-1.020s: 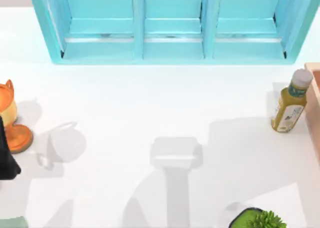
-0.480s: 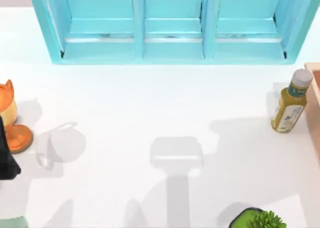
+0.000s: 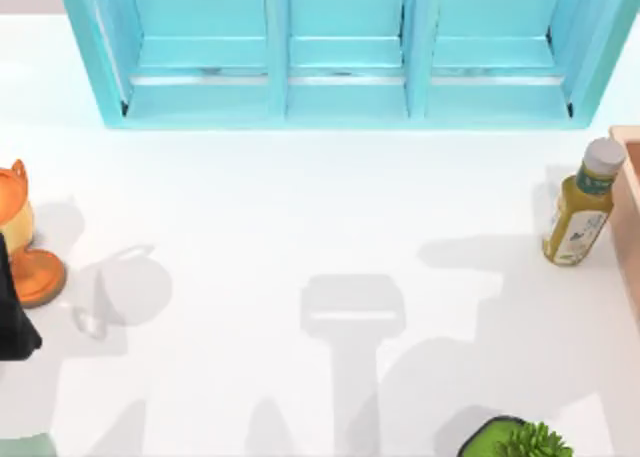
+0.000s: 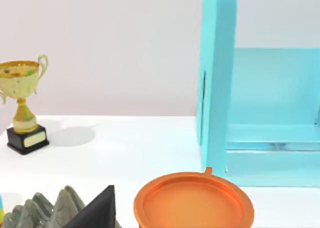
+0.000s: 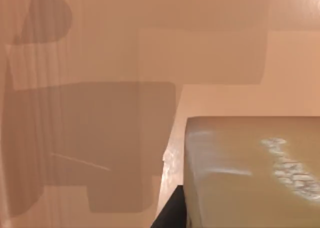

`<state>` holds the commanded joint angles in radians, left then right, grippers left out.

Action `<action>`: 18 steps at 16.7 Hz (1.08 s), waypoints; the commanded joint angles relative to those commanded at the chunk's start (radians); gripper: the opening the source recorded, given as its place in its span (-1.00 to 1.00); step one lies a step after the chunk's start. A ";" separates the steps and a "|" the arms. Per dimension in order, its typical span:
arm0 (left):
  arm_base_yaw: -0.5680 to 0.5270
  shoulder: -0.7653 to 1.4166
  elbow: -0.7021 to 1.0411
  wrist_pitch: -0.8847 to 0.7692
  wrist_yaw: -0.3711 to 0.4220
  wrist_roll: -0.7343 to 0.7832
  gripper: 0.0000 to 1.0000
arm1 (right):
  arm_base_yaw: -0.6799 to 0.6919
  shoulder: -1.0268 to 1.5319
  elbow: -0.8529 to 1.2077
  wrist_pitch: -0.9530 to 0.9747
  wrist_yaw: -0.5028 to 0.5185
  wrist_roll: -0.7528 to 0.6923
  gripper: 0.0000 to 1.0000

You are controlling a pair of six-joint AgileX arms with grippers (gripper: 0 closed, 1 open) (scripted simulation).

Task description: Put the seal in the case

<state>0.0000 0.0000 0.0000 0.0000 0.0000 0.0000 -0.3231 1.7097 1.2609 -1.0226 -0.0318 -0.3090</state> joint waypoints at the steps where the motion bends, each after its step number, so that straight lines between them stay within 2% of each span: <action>1: 0.000 0.000 0.000 0.000 0.000 0.000 1.00 | 0.000 0.003 -0.007 0.008 0.000 0.000 -1.00; 4: 0.000 0.000 0.000 0.000 0.000 0.000 1.00 | 0.000 0.003 -0.007 0.008 0.000 0.000 -1.00; 17: 0.000 0.000 0.000 0.000 0.000 0.000 1.00 | 0.000 0.003 -0.007 0.008 0.000 0.000 0.96; 18: 0.000 0.000 0.000 0.000 0.000 0.000 1.00 | 0.000 0.003 -0.007 0.008 0.000 0.000 1.00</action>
<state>0.0000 0.0000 0.0000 0.0000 0.0000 0.0000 -0.3231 1.7128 1.2534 -1.0150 -0.0319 -0.3088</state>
